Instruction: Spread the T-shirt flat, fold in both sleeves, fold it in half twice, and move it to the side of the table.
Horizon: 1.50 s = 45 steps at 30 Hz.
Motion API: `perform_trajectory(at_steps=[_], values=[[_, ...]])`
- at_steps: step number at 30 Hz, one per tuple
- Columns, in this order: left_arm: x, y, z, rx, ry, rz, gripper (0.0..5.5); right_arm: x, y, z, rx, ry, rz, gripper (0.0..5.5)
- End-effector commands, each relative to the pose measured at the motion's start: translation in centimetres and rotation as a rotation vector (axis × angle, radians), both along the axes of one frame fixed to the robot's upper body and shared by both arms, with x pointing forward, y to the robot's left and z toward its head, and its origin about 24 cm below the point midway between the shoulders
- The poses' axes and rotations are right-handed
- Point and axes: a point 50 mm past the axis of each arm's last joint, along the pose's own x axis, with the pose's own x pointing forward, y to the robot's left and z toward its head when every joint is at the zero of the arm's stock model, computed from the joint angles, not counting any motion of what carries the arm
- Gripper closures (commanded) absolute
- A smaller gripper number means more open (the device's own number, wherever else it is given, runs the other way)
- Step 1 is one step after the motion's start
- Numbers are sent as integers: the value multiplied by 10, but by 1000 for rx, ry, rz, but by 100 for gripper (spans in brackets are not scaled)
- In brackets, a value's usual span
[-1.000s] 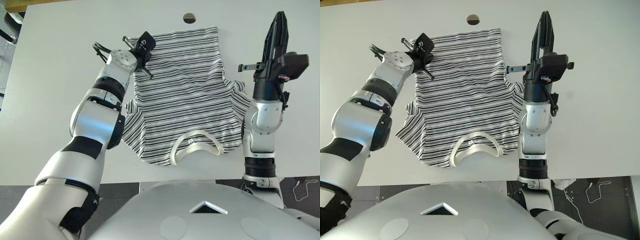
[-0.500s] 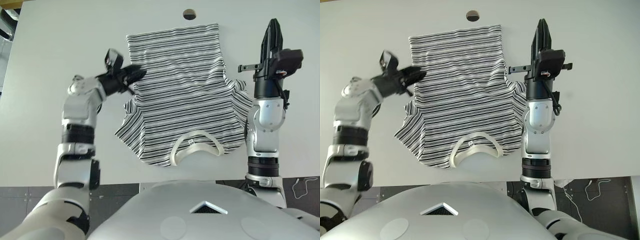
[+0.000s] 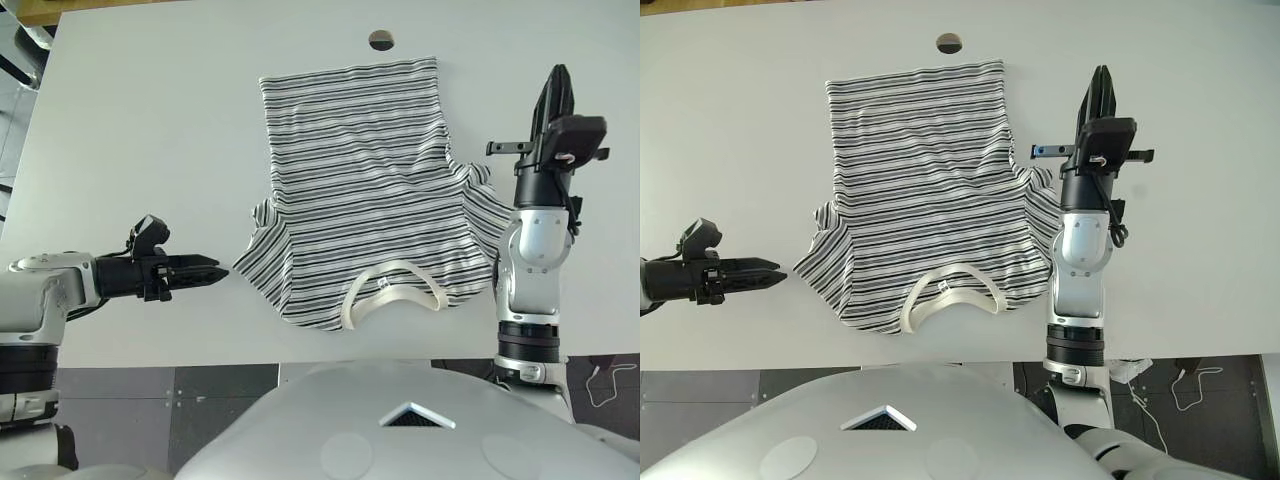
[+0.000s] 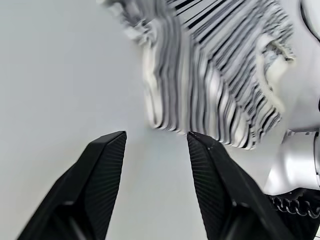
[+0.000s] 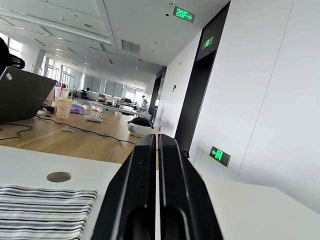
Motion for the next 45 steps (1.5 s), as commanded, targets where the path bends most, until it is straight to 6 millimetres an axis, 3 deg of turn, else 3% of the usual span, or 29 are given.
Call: perform_trajectory(at_steps=[1,7,14,19,21,27,32,39,45], values=[[3,0,-8,35,24,-35,324,-3,1,4,-7,-4,-12,540],[-1,-21,-14,-22,44,-109,324,-8,-1,7,-15,-2,-17,540],[5,-24,-27,3,34,-89,324,-12,-6,13,-21,-2,-35,540],[6,-28,-34,1,29,-81,401,-17,-12,21,-72,-11,-49,540],[5,-31,-34,-7,25,-107,437,-23,-21,26,-149,-5,-57,540],[2,-39,-27,-26,-71,-199,538,-31,-74,23,-336,173,-162,540],[16,-44,-2,-30,-202,-223,538,-40,-98,8,-456,394,-142,540],[32,-71,26,42,-341,-348,538,-45,-91,-7,-502,526,-12,540],[45,-120,19,20,-384,-385,538,-48,-69,-37,-373,685,210,540]])
